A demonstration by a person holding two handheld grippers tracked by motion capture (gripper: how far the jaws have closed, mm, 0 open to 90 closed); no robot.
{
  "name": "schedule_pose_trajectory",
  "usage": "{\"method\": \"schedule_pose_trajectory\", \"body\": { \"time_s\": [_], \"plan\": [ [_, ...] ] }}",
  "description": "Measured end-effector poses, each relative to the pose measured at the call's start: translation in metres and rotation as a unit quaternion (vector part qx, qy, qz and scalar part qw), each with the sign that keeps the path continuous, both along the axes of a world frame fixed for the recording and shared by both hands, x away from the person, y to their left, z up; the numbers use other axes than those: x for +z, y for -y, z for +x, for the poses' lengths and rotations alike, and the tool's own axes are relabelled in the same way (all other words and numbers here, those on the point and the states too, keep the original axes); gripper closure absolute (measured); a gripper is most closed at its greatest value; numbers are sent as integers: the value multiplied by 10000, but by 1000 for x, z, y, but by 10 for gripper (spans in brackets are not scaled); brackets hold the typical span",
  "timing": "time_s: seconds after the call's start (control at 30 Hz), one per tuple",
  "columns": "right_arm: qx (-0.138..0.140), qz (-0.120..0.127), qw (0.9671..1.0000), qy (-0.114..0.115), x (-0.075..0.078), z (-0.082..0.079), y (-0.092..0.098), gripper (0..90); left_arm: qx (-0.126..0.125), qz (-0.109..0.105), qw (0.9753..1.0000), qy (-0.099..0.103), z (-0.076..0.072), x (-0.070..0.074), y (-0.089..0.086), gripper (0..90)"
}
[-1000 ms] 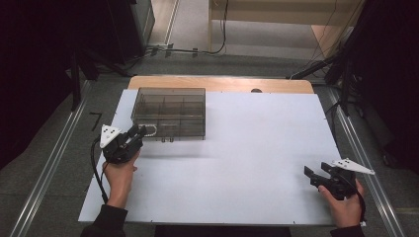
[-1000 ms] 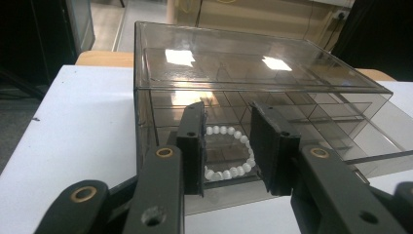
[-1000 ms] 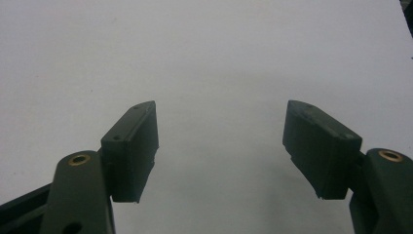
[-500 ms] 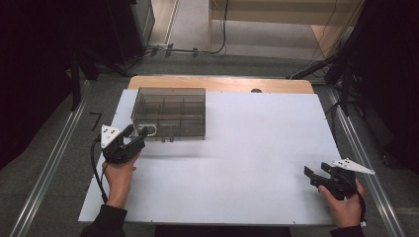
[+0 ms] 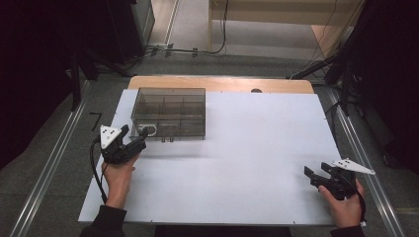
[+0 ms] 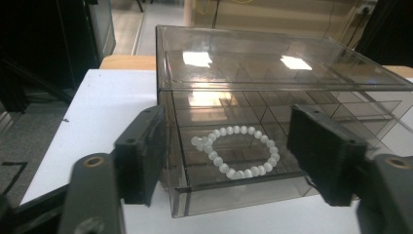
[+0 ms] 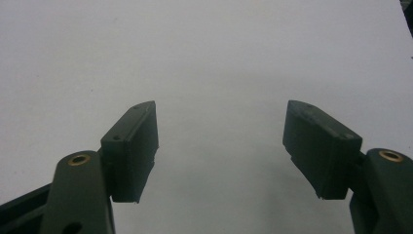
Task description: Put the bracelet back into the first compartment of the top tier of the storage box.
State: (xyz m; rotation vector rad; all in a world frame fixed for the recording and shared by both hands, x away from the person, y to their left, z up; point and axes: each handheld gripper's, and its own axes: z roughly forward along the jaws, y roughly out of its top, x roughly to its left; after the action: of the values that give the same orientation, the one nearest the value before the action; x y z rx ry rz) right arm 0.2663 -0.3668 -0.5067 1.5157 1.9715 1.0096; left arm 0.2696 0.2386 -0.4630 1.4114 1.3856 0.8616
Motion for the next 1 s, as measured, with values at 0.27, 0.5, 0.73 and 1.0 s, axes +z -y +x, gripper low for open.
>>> {"method": "schedule_pose_trajectory", "body": {
  "time_s": [0.27,0.5,0.73,1.0],
  "plan": [
    [-11,8,10000,3,0,0,0,273,83,-2,10000,-46,-5,1,-1,202],
    [-7,8,10000,7,0,0,0,273,147,-93,9998,-52,-10,3,-4,137],
    [-7,8,10000,-5,0,0,0,273,80,-121,9998,-98,-15,3,-4,108],
    [4,0,10000,6,0,0,0,273,55,-100,9999,-56,-21,4,-2,106]
  ]
}}
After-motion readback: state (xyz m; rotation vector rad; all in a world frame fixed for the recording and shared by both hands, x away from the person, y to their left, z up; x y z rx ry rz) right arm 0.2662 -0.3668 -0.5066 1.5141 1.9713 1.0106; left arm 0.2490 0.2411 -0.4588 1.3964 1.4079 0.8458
